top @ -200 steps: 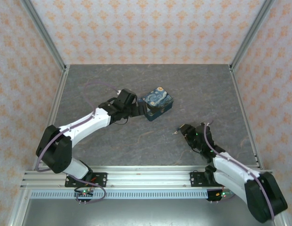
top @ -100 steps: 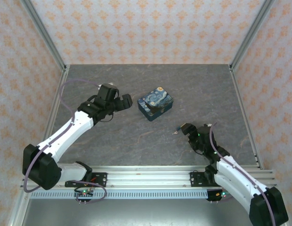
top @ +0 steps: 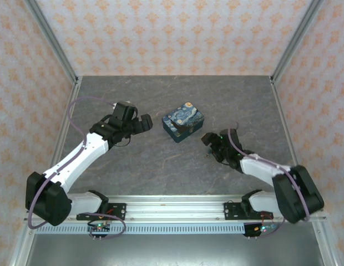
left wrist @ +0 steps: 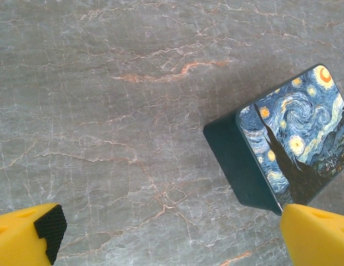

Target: Unlock a padlock with a key

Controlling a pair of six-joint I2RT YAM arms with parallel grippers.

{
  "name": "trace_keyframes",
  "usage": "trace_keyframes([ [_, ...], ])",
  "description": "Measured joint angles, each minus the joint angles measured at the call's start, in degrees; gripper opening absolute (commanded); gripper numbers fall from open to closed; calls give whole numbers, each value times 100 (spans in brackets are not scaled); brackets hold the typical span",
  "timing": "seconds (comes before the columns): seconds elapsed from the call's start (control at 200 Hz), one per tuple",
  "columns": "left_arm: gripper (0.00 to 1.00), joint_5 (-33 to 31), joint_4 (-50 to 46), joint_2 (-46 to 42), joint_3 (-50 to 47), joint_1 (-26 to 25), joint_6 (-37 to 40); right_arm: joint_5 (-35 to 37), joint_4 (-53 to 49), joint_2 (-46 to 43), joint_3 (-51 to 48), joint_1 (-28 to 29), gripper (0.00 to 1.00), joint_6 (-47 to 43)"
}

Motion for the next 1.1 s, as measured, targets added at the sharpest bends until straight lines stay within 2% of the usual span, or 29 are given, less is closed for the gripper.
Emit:
trace_keyframes([
  [0.095,100,0,4,0,-22,0,0,-267,205,614,439,0,76,-33],
  [0.175,100,-2,7,0,-24,0,-2,-431,238,763,702,2,77,-72],
  [0.345,100,-7,4,0,-33,2,2,-472,227,459,721,-76,80,-223],
  [0.5,100,-7,4,0,-35,63,2,-496,225,-28,363,-426,80,-275],
  [0.681,100,-4,7,11,-35,74,2,-643,236,-37,332,-522,80,-470],
  [1.101,100,0,39,50,-103,74,-7,-1272,802,1220,699,-514,76,-715],
])
